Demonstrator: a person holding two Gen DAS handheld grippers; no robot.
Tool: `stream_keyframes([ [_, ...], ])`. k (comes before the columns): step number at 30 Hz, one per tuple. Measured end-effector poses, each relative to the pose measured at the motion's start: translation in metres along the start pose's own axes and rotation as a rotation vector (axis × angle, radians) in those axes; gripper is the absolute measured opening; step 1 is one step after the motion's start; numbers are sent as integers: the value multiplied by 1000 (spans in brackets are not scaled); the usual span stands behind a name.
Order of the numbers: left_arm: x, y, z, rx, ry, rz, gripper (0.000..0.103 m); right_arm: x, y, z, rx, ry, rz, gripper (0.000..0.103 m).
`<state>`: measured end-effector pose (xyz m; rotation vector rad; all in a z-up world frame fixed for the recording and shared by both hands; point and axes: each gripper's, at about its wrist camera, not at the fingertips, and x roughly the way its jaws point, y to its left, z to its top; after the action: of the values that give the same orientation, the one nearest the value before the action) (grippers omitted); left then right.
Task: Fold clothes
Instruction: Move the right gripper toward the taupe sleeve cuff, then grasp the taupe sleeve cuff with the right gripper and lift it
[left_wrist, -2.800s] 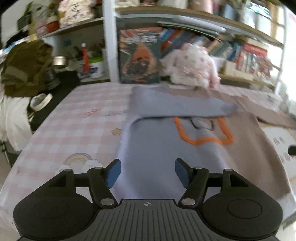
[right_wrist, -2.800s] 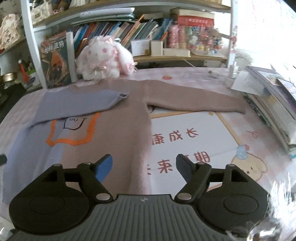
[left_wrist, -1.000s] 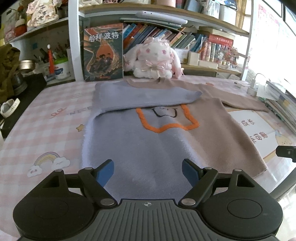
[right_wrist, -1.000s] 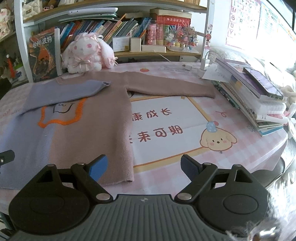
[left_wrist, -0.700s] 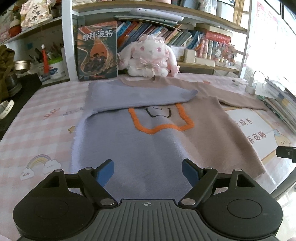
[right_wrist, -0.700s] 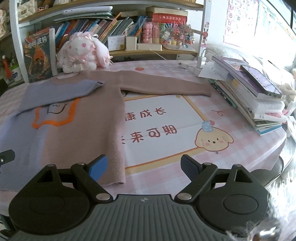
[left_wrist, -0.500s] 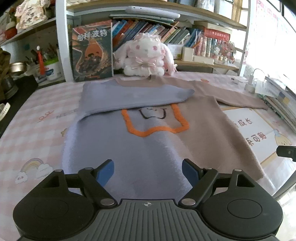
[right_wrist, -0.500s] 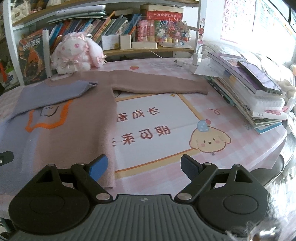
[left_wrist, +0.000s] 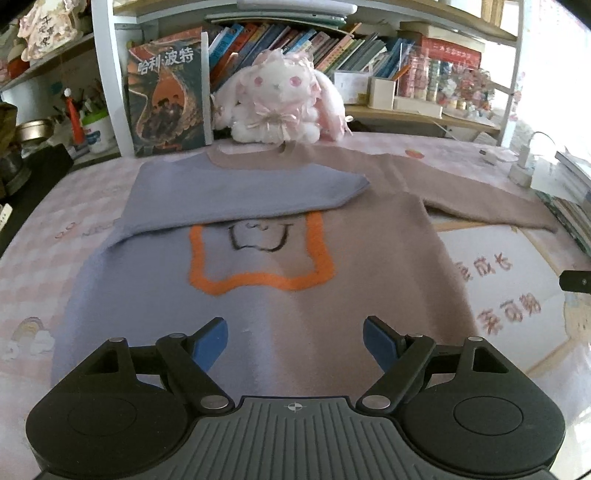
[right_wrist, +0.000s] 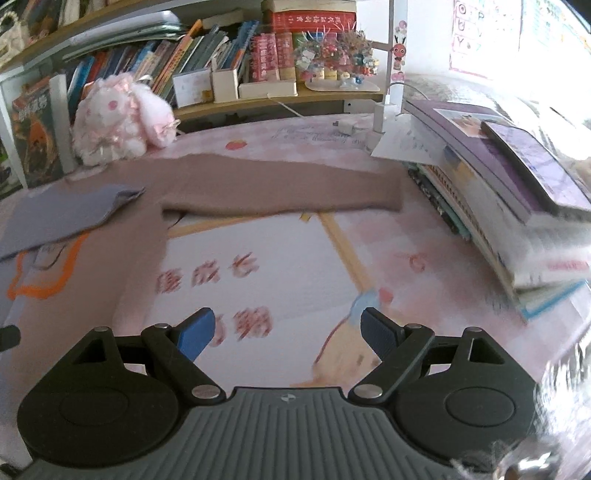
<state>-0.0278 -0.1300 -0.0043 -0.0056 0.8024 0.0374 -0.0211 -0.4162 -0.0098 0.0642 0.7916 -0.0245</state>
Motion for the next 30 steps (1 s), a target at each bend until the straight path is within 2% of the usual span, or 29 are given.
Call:
stream_keyframes([
  [7, 7, -39, 5, -36, 19, 54, 83, 49, -47, 44, 14, 30, 60, 85],
  [15, -1, -58, 3, -64, 24, 100, 83, 92, -74, 73, 50, 82, 95, 85],
  [22, -6, -63, 4, -86, 6, 111, 83, 107, -85, 77, 76, 91, 90, 85],
  [26, -5, -66, 3, -83, 25, 118, 83, 118, -93, 78, 110, 97, 77, 83],
  [30, -3, -67, 3, -81, 48, 129, 83, 128, -96, 85, 123, 67, 73, 83],
])
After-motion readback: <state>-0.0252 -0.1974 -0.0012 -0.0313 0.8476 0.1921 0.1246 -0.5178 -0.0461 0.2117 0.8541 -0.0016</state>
